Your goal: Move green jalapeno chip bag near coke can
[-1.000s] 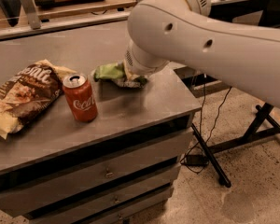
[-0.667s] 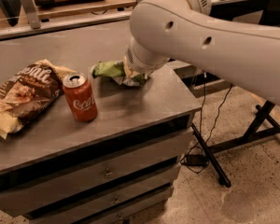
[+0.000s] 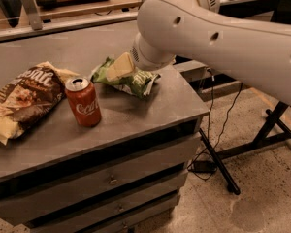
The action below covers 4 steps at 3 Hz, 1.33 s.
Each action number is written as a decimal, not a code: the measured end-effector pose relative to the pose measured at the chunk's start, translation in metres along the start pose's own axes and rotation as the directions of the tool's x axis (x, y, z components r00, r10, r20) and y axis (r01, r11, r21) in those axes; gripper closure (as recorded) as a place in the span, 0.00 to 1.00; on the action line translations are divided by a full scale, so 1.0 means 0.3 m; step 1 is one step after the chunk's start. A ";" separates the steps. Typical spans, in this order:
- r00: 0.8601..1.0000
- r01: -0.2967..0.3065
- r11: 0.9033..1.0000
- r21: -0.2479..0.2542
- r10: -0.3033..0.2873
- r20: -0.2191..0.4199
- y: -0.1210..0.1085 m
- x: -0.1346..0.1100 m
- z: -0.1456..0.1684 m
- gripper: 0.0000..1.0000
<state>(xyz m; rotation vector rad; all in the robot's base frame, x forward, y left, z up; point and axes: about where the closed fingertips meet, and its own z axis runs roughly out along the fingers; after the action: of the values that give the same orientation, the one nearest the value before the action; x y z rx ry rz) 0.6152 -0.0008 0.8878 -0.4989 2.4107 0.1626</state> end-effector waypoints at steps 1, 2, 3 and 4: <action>1.000 -0.001 0.999 0.036 0.000 0.012 -0.055 -0.018 -0.023 0.00; 1.000 -0.009 0.991 0.131 0.007 0.014 -0.178 -0.013 -0.075 0.00; 1.000 0.000 0.971 0.238 -0.003 0.012 -0.308 -0.010 -0.131 0.00; 1.000 0.006 0.944 0.329 -0.009 0.007 -0.412 0.000 -0.183 0.00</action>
Offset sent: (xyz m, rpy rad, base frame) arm 0.0177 -0.1158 0.0394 -0.2038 -0.1059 -0.1916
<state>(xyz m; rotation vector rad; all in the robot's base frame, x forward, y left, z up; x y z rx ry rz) 0.6317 -0.1276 0.9316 -0.3505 2.3622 -0.2399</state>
